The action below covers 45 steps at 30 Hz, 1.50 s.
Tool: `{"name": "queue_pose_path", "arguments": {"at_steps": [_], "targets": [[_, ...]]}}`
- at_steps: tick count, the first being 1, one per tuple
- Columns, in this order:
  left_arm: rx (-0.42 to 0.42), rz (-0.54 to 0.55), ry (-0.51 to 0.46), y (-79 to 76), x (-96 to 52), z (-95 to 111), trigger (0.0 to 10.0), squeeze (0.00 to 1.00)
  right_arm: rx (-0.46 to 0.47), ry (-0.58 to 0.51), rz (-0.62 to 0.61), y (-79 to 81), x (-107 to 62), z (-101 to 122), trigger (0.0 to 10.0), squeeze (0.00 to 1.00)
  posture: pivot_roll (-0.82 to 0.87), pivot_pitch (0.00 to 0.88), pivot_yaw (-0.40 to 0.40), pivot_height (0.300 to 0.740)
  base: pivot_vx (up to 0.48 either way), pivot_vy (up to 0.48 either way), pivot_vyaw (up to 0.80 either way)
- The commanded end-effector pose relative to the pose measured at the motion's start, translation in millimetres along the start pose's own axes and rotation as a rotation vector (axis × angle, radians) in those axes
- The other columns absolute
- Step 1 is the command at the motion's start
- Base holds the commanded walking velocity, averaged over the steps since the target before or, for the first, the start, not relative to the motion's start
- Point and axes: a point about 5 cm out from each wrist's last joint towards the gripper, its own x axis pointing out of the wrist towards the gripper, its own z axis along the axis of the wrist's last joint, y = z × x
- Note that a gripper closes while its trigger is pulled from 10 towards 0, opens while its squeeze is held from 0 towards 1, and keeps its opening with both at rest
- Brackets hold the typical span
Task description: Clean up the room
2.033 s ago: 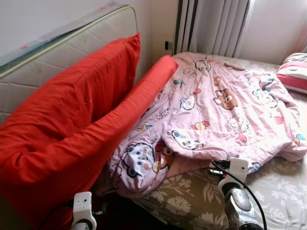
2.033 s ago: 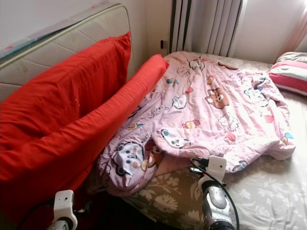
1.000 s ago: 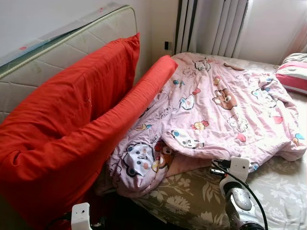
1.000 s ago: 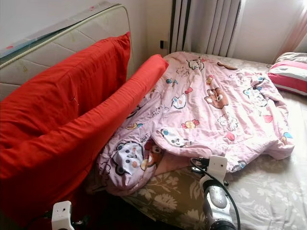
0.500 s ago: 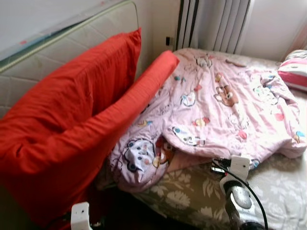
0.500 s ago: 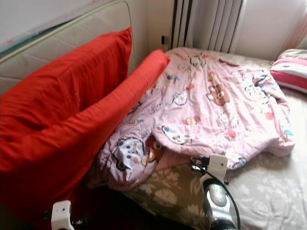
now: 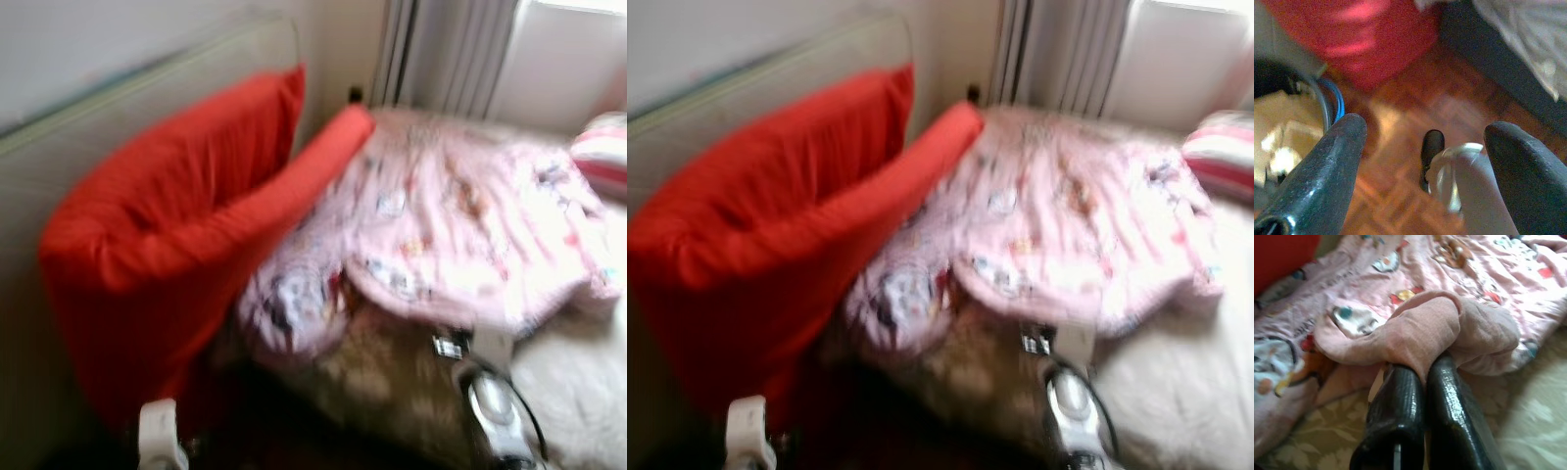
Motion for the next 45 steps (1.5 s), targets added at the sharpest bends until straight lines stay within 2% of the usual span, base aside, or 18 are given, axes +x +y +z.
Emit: {"name": "queue_pose_path", "arguments": {"at_steps": [1, 20, 37, 45], "targets": [[0.020, 0.005, -0.015, 4.2, 1.6, 7.3, 10.0, 0.00, -0.001, -0.002, 0.007, 3.8, 0.1, 0.0, 10.0, 0.00, 0.03, 0.024, 0.010, 0.740, -0.270, 0.000, 0.00], [0.023, 0.002, -0.026, 3.5, 2.3, 10.1, 10.0, 0.00, -0.008, -0.008, -0.016, 2.4, 1.1, 1.7, 10.0, 0.00, 0.03, 0.014, 0.013, 0.740, -0.257, 0.000, 0.00], [0.035, -0.009, -0.019, 4.2, 1.8, 8.6, 10.0, 0.00, -0.011, -0.001, -0.025, 1.7, 0.5, 0.2, 10.0, 0.00, 0.04, 0.025, 0.014, 0.740, 0.000, 0.000, 0.00], [0.042, -0.017, -0.029, 1.2, 2.7, 11.3, 10.0, 0.00, -0.011, -0.002, -0.026, 1.8, 0.6, 0.4, 10.0, 0.00, 0.04, 0.023, 0.014, 0.740, 0.000, -0.419, 0.00]]}}
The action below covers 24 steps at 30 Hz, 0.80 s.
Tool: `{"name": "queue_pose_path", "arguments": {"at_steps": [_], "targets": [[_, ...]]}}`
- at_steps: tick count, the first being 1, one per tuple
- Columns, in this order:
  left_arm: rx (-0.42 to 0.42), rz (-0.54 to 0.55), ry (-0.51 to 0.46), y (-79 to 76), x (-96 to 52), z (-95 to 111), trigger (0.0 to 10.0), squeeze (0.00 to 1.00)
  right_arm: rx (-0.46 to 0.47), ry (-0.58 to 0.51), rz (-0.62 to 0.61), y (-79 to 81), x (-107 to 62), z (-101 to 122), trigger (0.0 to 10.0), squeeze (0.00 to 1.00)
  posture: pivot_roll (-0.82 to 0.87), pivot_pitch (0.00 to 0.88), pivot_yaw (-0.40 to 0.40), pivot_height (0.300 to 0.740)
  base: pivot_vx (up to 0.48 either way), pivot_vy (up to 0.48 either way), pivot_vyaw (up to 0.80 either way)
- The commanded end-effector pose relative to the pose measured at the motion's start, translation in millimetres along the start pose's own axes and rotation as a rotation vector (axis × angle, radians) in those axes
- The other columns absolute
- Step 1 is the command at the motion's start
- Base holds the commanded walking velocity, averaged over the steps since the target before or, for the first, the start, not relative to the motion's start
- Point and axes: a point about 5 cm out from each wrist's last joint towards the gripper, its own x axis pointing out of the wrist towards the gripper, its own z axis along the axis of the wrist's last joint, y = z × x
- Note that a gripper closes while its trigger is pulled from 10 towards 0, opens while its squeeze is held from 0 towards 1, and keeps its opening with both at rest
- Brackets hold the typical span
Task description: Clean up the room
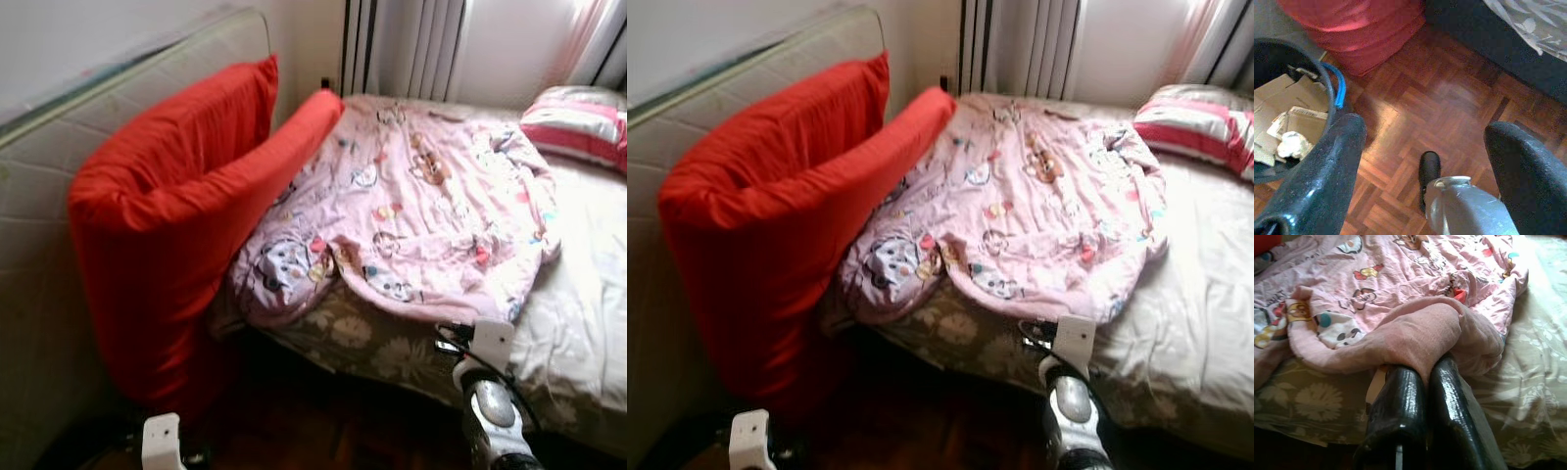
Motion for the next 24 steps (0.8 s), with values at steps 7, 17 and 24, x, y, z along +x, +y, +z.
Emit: {"name": "queue_pose_path", "arguments": {"at_steps": [7, 17, 24], "targets": [[0.023, -0.013, 0.011, -3.2, -0.1, -2.2, 10.0, 0.00, -0.007, -0.021, -0.007, -2.4, 2.1, 5.2, 10.0, 0.00, 0.03, 0.025, 0.013, 0.740, 0.000, -0.328, 0.00], [0.024, -0.013, 0.011, -3.9, -0.2, -2.7, 10.0, 0.00, -0.026, -0.028, 0.017, 1.6, 1.5, 5.0, 10.0, 0.00, 0.03, 0.027, 0.013, 0.740, 0.000, -0.356, 0.00], [0.018, -0.009, 0.014, -2.8, -0.5, -3.4, 10.0, 0.00, -0.030, -0.030, 0.024, 2.6, 1.5, 5.2, 10.0, 0.00, 0.03, 0.027, 0.012, 0.740, 0.000, -0.319, 0.00]]}}
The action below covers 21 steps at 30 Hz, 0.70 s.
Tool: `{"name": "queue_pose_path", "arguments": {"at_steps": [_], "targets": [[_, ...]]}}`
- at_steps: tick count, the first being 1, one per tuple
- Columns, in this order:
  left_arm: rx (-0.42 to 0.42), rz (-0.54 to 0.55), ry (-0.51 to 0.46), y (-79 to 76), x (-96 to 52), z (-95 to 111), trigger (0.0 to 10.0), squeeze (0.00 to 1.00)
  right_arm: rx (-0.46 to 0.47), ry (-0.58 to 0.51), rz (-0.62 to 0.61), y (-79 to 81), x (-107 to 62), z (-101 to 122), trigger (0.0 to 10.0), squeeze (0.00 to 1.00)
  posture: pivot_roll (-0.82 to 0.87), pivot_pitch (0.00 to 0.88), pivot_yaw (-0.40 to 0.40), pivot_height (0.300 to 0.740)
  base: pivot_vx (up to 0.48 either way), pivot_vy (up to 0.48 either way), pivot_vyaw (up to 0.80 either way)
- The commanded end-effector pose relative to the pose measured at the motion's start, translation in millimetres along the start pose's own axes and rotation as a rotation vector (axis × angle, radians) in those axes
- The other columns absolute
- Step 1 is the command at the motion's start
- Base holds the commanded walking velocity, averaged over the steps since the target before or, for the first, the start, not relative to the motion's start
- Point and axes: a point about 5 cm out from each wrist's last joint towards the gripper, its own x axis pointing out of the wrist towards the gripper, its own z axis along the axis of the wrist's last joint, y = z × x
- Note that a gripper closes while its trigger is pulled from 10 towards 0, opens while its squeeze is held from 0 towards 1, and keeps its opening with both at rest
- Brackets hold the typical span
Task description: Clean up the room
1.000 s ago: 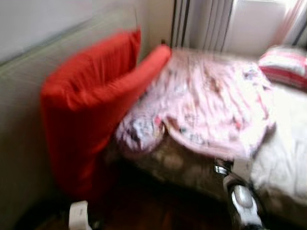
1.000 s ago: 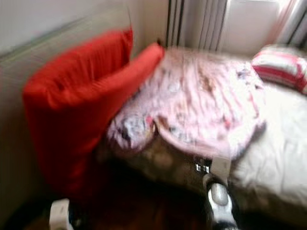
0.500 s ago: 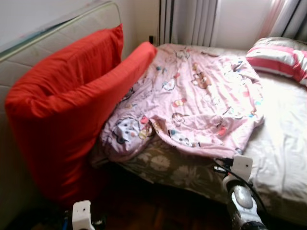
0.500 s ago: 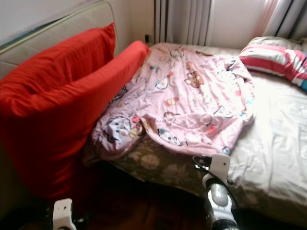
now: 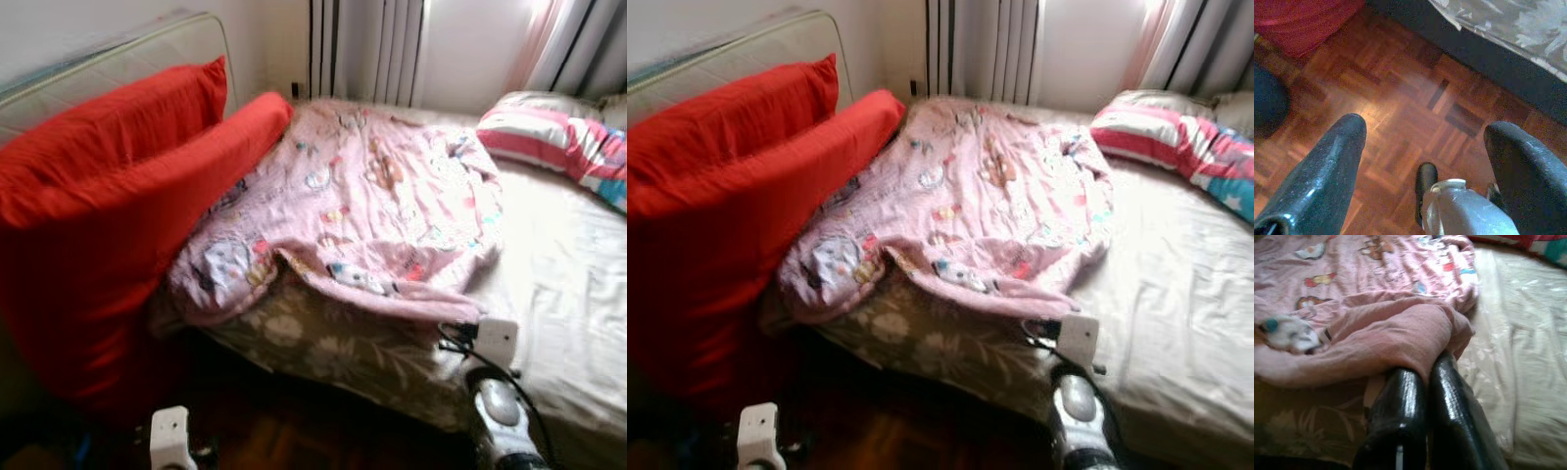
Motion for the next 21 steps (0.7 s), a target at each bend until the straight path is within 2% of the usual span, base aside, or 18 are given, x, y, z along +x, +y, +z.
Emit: {"name": "queue_pose_path", "arguments": {"at_steps": [1, 21], "targets": [[0.011, -0.007, 0.010, -3.1, 0.1, -2, 10.0, 0.00, -0.007, -0.019, -0.011, -5.5, 1.7, 4, 10.0, 0.00, 0.03, 0.027, 0.012, 0.740, 0.000, 0.000, 0.00], [-0.004, 0.007, 0.042, 11.1, -4.0, -9, 10.0, 0.00, -0.031, -0.052, 0.006, -4.1, 3.2, 10, 10.0, 0.00, 0.03, 0.021, 0.010, 0.740, 0.000, 0.000, 0.00]]}}
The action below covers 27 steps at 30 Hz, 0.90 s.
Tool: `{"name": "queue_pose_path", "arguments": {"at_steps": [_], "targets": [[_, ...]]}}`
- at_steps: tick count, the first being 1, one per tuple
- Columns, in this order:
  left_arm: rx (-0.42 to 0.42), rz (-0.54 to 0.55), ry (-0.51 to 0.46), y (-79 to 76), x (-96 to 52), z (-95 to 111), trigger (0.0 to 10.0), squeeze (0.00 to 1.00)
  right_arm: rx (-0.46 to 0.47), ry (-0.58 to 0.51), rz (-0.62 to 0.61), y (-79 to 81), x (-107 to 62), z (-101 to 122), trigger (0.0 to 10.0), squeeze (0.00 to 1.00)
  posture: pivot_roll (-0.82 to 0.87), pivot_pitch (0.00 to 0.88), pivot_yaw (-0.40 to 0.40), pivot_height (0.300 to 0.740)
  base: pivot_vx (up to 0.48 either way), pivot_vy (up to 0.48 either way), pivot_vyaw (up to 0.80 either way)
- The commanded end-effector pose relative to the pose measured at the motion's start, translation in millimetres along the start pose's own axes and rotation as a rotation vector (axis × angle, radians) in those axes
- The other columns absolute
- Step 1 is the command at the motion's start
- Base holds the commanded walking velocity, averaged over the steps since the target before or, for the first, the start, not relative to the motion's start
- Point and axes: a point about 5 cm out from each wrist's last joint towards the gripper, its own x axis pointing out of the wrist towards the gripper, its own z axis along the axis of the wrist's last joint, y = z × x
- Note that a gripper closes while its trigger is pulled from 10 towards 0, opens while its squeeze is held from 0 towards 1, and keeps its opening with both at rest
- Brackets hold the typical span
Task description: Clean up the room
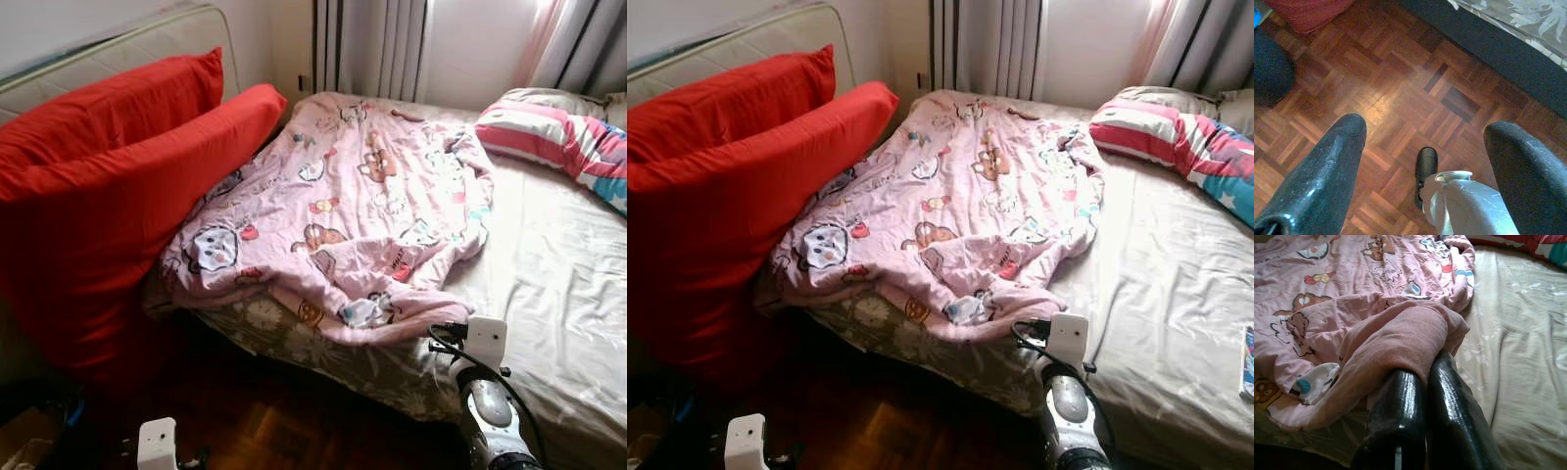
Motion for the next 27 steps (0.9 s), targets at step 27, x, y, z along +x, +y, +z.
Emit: {"name": "queue_pose_path", "arguments": {"at_steps": [27], "targets": [[-0.011, 0.030, 0.060, 24.3, -7.8, -13, 10.0, 0.00, -0.072, -0.150, -0.035, 0.3, 8.5, 28, 10.0, 0.00, 0.03, 0.018, 0.015, 0.740, 0.000, 0.000, 0.00]]}}
